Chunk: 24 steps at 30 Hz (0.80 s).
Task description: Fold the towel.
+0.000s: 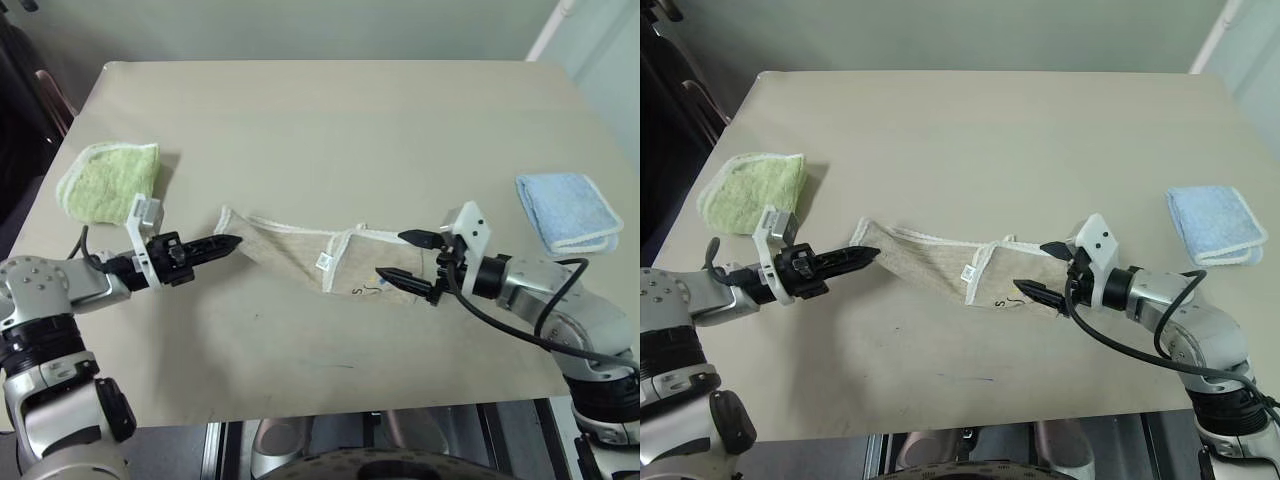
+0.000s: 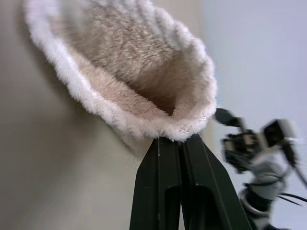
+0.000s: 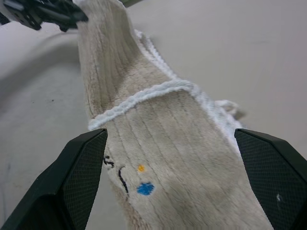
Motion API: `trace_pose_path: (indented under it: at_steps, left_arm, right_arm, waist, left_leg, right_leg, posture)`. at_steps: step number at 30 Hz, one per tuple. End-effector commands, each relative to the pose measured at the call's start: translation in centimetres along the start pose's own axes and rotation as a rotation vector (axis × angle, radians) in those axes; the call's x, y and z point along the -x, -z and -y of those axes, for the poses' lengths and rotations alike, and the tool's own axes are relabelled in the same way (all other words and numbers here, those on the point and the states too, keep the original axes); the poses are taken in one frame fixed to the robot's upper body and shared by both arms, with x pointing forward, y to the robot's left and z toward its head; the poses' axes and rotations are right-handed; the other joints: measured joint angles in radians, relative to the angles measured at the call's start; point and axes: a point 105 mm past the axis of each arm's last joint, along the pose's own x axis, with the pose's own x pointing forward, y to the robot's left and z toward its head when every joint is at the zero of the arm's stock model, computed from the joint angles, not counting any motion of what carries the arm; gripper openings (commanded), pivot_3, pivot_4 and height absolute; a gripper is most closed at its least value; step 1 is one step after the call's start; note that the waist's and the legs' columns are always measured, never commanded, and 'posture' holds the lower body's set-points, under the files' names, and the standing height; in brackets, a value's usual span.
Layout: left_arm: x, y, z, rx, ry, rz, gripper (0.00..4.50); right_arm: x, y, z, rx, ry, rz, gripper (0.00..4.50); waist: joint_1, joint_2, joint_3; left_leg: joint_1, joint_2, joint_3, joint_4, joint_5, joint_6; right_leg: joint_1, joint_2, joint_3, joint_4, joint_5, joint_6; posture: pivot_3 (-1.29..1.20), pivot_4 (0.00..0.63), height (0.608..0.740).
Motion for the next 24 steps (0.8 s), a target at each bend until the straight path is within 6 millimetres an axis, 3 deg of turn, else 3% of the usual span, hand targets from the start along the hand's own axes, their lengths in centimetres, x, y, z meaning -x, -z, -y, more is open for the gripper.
trace_pose_path:
  at_steps: [1,12,24]
  left_arm:
    - [-0.4,-0.4,2.7,-0.083,0.099,-0.012,0.04]
    - [-3.0,0.6,6.8,-0.194,0.226,-0.138,0.04]
    - [-9.9,5.1,8.6,-0.188,0.350,-0.398,0.04]
  right_arm:
    - [0.9,-1.4,-0.5,0.038,-0.004,0.049,4.50]
    - [1.8,-2.0,-0.1,0.027,0.024,0.080,4.50]
    - [3.3,-2.7,1.4,0.021,0.133,0.113,4.50]
  waist:
    - [0.000,0.000,0.000]
    - [0.000,-0.002,0.001]
    - [0.006,-0.003,0.001]
  left_leg:
    - [0.000,0.000,0.000,0.000,0.000,0.000]
    - [0.002,0.000,0.001,0.000,0.003,-0.002]
    - [0.002,0.000,0.001,0.001,0.006,-0.001]
  right_leg:
    - [0.000,0.000,0.000,0.000,0.000,0.000]
    - [0.002,0.000,0.000,0.000,0.000,0.002]
    - [0.007,0.000,0.000,-0.001,-0.001,0.008]
  posture:
    - [0.00,0.150,0.740]
    - [0.00,0.150,0.740]
    - [0.00,0.150,0.740]
